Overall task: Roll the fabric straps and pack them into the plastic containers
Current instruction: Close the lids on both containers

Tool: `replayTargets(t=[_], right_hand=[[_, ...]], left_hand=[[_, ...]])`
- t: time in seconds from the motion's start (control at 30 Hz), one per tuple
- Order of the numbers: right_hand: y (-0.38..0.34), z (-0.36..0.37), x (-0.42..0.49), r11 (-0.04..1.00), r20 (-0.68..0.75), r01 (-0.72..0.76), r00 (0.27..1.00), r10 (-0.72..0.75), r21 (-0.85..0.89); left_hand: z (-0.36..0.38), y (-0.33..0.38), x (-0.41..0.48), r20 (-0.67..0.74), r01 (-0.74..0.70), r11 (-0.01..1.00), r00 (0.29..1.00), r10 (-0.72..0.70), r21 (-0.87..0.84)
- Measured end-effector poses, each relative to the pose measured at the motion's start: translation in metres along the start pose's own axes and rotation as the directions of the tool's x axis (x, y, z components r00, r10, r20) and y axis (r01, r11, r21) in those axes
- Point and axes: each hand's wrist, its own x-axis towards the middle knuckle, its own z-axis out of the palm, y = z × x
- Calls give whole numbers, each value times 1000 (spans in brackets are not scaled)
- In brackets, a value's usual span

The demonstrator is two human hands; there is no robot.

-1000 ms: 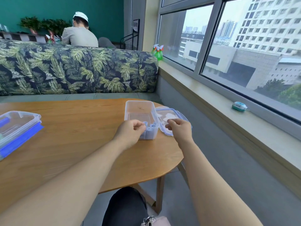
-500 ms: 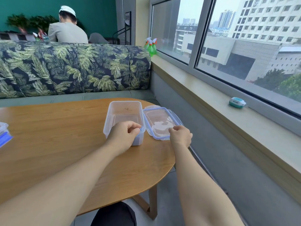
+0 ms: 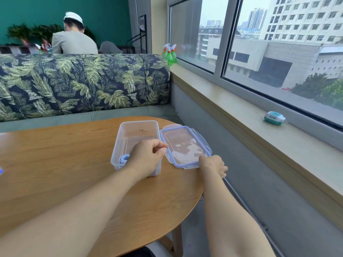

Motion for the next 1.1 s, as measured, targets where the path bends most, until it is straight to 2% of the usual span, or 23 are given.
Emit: replayTargets(t=[0.17,0.27,0.33,0.43,0.5,0.57,0.63,0.67,0.77,0.83,0.87,0.97,1.03,1.1], right_hand=[[-3,-14,-3,968,-7,-79,997,83,236],[-13,-20,-14,910,-30,-1,999,14,414],[-24,-23,-24,884,-69,59,997,-30,464],[-44,-41,-47,880,-191,226,969,-158,419],[-56,-60,-66,885,-292,389,904,-313,256],[-68,-77,-89,850,-356,523,806,-473,55],[-83,-82,-112,763,-420,639,668,-614,-97],[-91,-82,-125,682,-478,715,550,-685,-154],[-108,-75,-177,348,-575,866,89,-813,-358],[-115,-64,-209,168,-543,870,-129,-830,-463],[-116,-57,-225,97,-519,867,-200,-831,-489],[-110,-33,-268,-63,-420,835,-338,-842,-546],[-104,-19,-289,-168,-367,821,-414,-833,-545],[-97,-10,-305,-241,-331,814,-459,-824,-528]], left_hand=[[-8,0,-2,10,2,999,1000,-2,-49],[-17,0,-7,19,26,997,1000,-25,-76],[-24,0,-13,19,19,997,1000,-17,-80],[-41,3,-24,34,10,997,999,-8,-79],[-58,1,-30,24,24,994,999,-22,-110],[-76,-1,-37,-5,23,985,1000,-24,-168],[-94,-2,-45,-55,28,963,998,-44,-268],[-102,0,-48,-65,51,938,995,-78,-342],[-124,8,-56,4,201,801,971,-241,-564],[-137,13,-58,88,288,659,944,-319,-695],[-145,15,-59,126,307,588,936,-329,-748],[-170,14,-62,180,319,438,927,-330,-841],[-182,10,-65,149,288,369,921,-361,-884],[-190,1,-71,96,256,340,901,-424,-905]])
